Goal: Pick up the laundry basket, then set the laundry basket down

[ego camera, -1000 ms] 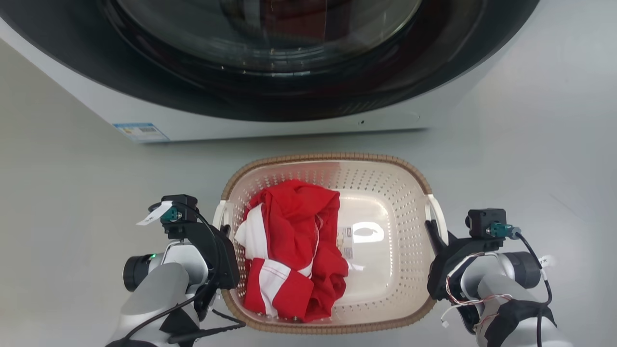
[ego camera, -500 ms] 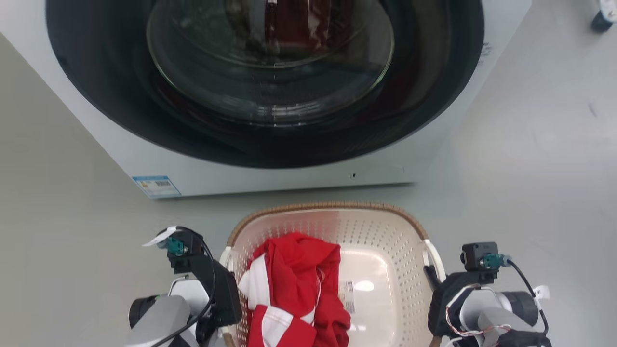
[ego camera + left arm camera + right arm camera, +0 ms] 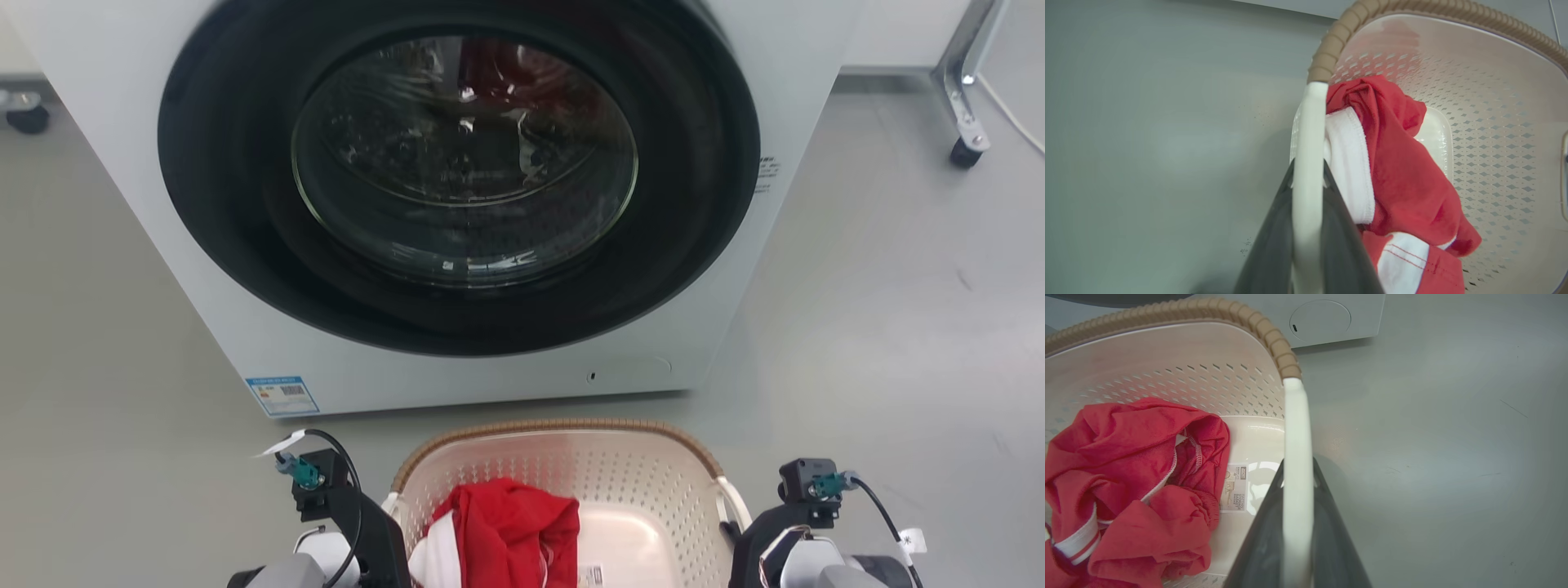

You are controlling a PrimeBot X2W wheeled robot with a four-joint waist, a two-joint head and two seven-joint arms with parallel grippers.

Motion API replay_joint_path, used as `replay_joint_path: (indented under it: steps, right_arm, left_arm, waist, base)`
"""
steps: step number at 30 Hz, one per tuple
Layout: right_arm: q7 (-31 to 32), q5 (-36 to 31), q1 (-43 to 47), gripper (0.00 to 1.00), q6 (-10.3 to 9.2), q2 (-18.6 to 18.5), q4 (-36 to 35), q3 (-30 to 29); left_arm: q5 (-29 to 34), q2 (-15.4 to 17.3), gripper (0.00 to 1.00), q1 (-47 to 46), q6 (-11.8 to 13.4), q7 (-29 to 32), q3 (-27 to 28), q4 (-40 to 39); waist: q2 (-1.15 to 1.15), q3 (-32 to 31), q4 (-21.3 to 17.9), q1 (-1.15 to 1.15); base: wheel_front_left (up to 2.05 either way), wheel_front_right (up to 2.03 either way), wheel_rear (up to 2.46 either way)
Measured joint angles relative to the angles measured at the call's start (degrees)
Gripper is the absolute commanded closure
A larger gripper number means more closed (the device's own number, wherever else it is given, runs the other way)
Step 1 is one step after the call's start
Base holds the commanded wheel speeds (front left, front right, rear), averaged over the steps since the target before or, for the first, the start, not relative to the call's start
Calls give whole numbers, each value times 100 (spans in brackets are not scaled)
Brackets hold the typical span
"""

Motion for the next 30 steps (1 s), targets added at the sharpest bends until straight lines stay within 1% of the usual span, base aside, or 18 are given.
replay_joint_path:
  steps: [7, 17, 30]
  right_arm:
    - [322, 89, 158, 100, 0, 5, 24, 42]
    - [537, 263, 371, 100, 0, 7, 35, 74]
    - [666, 385, 383, 100, 0, 9, 22, 115]
  left_arm:
    - [-77, 1, 100, 155, 0, 236, -78, 25]
    - [-183, 4, 100, 350, 11, 377, -181, 26]
    - [-379, 8, 100, 382, 133, 393, -208, 27]
  waist:
    - [0, -313, -23, 0]
    - [0, -577, -12, 0]
    - [0, -679, 7, 1]
  base:
    - [0, 0, 0]
    - [0, 0, 0]
    - [0, 0, 0]
